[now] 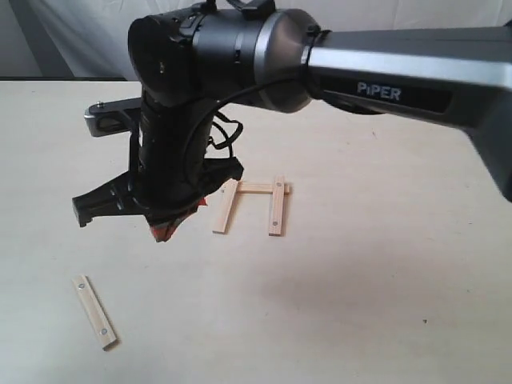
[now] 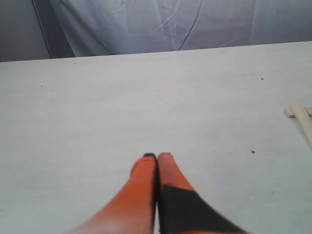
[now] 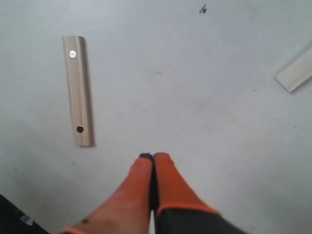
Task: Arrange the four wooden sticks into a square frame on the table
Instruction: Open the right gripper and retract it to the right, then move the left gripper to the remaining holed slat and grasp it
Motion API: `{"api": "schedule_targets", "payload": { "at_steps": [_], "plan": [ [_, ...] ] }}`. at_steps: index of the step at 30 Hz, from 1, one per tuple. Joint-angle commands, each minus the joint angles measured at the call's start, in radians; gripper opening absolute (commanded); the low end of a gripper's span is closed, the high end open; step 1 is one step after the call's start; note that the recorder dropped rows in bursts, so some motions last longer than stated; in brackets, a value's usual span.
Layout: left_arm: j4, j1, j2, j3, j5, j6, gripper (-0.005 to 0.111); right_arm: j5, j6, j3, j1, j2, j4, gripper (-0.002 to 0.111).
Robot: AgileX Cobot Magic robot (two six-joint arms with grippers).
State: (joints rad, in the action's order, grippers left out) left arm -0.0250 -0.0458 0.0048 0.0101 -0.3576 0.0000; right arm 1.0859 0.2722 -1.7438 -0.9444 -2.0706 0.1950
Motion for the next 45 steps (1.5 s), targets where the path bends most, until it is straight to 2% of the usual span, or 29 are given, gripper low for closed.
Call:
{"api": "schedule_targets", "payload": {
  "at_steps": [1,6,10,13,14,17,20,23,30,36,38,42,45],
  "plan": [
    [0.002,0.003,-0.005,-0.006,0.015,0.000,0.000,0.004,-0.041,0.076,0.006,0.098,-0.015,0.000],
    [0.002,0.003,-0.005,-0.006,0.015,0.000,0.000,-0.091,-0.055,0.280,0.039,0.264,-0.044,0.000],
    [0.002,0.003,-0.005,-0.006,0.015,0.000,0.000,-0.186,-0.055,0.471,0.121,0.414,-0.044,0.000],
    [-0.008,0.002,-0.005,-0.006,0.015,0.000,0.000,-0.229,-0.054,0.670,0.277,0.581,-0.051,0.000],
    [-0.023,0.002,-0.005,-0.006,0.015,0.000,0.000,-0.229,-0.056,0.703,0.317,0.611,-0.059,0.000],
    [-0.114,0.002,-0.005,-0.006,0.015,0.000,0.000,-0.229,-0.071,0.824,0.521,0.734,-0.077,0.000],
    [-0.140,0.002,-0.005,-0.006,0.043,0.000,0.000,-0.220,-0.123,0.915,0.682,0.826,-0.077,0.000],
    [-0.142,0.002,-0.005,-0.006,0.130,0.000,0.000,-0.222,-0.167,0.971,0.767,0.867,-0.078,0.000],
    [-0.352,0.002,-0.005,-0.006,0.428,0.000,0.000,-0.327,-0.167,1.041,0.773,0.879,-0.055,0.000],
    [-0.362,0.002,-0.005,-0.006,0.590,-0.015,0.000,-0.366,-0.167,1.042,0.773,0.879,-0.024,0.000],
    [-0.307,0.002,-0.005,-0.006,0.632,-0.111,0.000,-0.369,-0.167,1.042,0.773,0.879,-0.013,0.000],
    [-0.182,0.004,-0.005,-0.006,0.646,-0.445,0.000,-0.373,-0.167,1.042,0.773,0.879,-0.011,0.000],
    [-0.182,0.004,-0.005,-0.006,0.660,-0.473,0.000,-0.373,-0.167,1.042,0.773,0.879,-0.009,0.000]
  ]
}}
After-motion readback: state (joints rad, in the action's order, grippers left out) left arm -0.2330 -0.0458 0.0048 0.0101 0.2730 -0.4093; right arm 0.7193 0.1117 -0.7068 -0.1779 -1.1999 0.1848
